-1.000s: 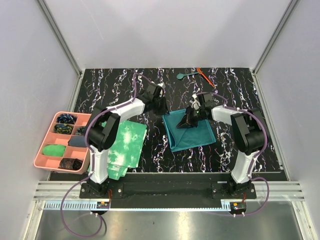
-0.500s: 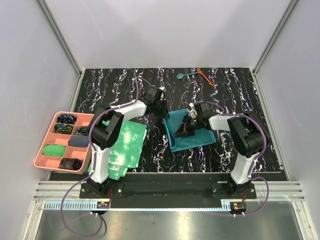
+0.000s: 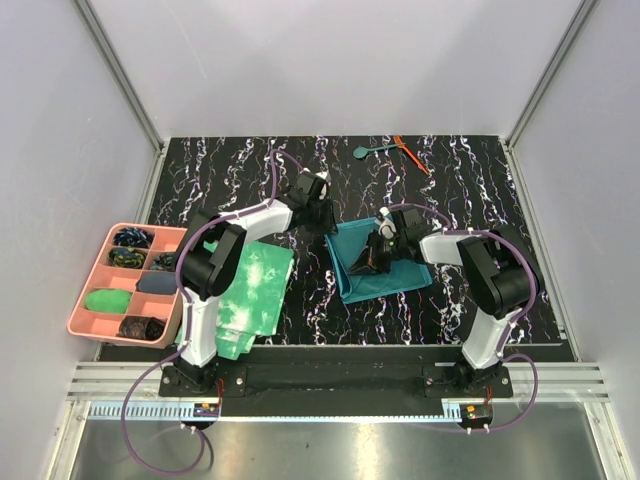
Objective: Fold the napkin into a case and place the utensils inside
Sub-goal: Smooth out the upper triangle-folded napkin at the center of the board.
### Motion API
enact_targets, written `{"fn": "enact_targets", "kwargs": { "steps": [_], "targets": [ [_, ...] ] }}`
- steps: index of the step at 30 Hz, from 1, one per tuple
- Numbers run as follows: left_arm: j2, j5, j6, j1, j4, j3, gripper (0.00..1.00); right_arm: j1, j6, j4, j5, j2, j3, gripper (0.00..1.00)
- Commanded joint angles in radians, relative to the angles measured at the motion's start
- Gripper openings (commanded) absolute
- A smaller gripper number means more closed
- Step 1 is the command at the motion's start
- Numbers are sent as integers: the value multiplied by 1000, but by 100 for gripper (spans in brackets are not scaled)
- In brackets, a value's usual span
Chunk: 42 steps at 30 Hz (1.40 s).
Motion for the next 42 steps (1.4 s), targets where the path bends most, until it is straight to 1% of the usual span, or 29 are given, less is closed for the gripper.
{"fn": "enact_targets", "kwargs": {
  "steps": [1,9,18,24,28,32,36,40,42],
  "targets": [
    [-40,32,-2,-5,52,10,22,4,-3,21,14,-55,-18,7],
    [5,17,-5,-7,48,18,21,34,34,65,0,-54,-53,7],
    [34,-10,-8,-7,12,38,19,83,115,189,-11,-18,-88,6],
    [30,-6,-7,-7,9,41,19,91,134,235,-15,2,-120,7],
    [-10,14,-10,-9,5,46,19,90,126,246,-31,0,-128,6],
    [-70,5,-16,-30,0,40,21,90,120,217,-26,-41,-116,6],
    [-112,8,-39,-58,8,24,21,91,77,108,9,-98,-84,8],
    [-106,28,-48,-88,29,-8,17,93,48,19,46,-142,-62,10],
    [-93,39,-68,-88,40,-25,12,102,36,-19,67,-153,-53,10]
  ]
}}
